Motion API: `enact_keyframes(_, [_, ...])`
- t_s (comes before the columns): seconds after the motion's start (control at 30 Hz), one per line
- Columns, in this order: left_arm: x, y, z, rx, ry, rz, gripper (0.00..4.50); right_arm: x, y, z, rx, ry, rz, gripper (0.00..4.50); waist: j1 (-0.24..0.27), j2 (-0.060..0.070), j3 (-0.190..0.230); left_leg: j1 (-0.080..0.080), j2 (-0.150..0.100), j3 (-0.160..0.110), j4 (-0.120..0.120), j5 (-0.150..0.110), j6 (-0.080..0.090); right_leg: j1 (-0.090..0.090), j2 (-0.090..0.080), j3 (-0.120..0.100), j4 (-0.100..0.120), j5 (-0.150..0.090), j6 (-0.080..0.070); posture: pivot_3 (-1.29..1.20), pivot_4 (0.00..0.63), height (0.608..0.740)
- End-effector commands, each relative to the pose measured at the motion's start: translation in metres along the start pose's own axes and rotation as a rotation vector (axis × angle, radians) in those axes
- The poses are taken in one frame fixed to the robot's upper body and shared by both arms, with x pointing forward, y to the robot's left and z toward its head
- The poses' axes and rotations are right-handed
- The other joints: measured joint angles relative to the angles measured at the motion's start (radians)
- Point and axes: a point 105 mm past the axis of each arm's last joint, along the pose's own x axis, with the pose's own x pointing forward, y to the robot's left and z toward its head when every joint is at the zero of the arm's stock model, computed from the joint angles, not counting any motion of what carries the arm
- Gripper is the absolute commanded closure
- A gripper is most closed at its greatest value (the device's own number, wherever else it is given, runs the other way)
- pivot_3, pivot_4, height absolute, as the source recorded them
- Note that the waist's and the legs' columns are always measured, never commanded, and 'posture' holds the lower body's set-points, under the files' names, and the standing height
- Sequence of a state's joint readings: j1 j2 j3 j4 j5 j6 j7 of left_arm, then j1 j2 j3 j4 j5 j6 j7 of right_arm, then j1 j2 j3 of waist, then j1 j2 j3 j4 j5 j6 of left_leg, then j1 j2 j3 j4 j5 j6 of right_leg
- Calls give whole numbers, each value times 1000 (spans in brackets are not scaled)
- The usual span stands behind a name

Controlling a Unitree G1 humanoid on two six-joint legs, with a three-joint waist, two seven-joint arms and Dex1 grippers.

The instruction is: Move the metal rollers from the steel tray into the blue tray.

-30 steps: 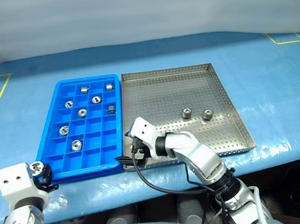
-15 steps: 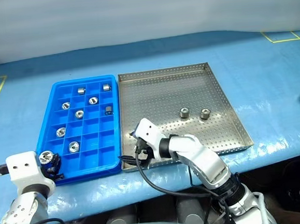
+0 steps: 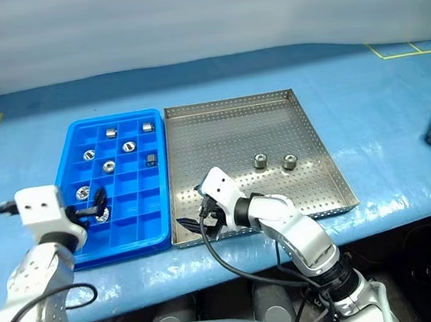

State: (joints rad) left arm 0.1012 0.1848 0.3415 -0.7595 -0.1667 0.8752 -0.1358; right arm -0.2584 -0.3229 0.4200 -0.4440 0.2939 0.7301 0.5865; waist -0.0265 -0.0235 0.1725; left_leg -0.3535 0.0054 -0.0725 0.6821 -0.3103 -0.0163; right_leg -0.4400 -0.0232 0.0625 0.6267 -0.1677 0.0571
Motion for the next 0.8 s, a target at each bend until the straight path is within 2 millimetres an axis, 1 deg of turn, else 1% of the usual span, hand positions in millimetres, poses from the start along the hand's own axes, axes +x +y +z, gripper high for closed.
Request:
enact_keyframes(0.03, [18,-39,18,0,-74,-241,35,-10,-6,11,-25,-42,-56,0,-2,0,0,0,0,0,0,0,0,0,0,0,0,0,0,-36,150,740])
enact_keyframes(0.1, [29,-55,23,11,-87,-323,35,-14,-11,11,-26,-42,-91,0,-11,0,0,0,0,0,0,0,0,0,0,0,0,0,0,-87,150,740])
enact_keyframes(0.2, [48,-87,32,48,-106,-455,35,-23,-18,9,-18,-42,-166,0,-26,0,0,0,0,1,0,0,0,0,0,1,-1,1,1,-150,150,740])
enact_keyframes(0.27, [57,-107,36,61,-112,-540,35,-31,-22,7,-11,-37,-210,0,-41,0,0,-1,-1,1,0,0,0,0,0,1,-1,4,3,-177,150,740])
enact_keyframes(0.33, [63,-122,37,59,-113,-594,35,-37,-24,5,-4,-33,-245,0,-60,0,0,-1,-1,1,0,0,0,0,0,2,-2,6,2,-199,150,740])
enact_keyframes(0.43, [76,-144,33,54,-92,-654,35,-45,-28,1,10,-24,-307,0,-92,0,0,-1,-1,3,0,-1,1,-1,0,4,-2,6,2,-243,150,740])
enact_keyframes(0.57, [88,-169,30,21,-65,-732,35,-52,-32,-1,19,-25,-367,0,-127,0,0,-1,-1,3,1,-1,1,-1,0,5,-1,5,5,-283,150,740])
enact_keyframes(0.6, [90,-173,29,19,-60,-743,35,-53,-32,-1,20,-27,-373,0,-137,0,0,-2,-1,4,1,-1,1,-1,0,5,-2,5,7,-287,150,740])
enact_keyframes(0.8, [103,-196,19,61,-13,-795,35,-57,-33,-1,28,-32,-408,0,-191,0,0,-3,-1,4,1,-1,1,-1,1,7,-1,5,9,-332,150,740])
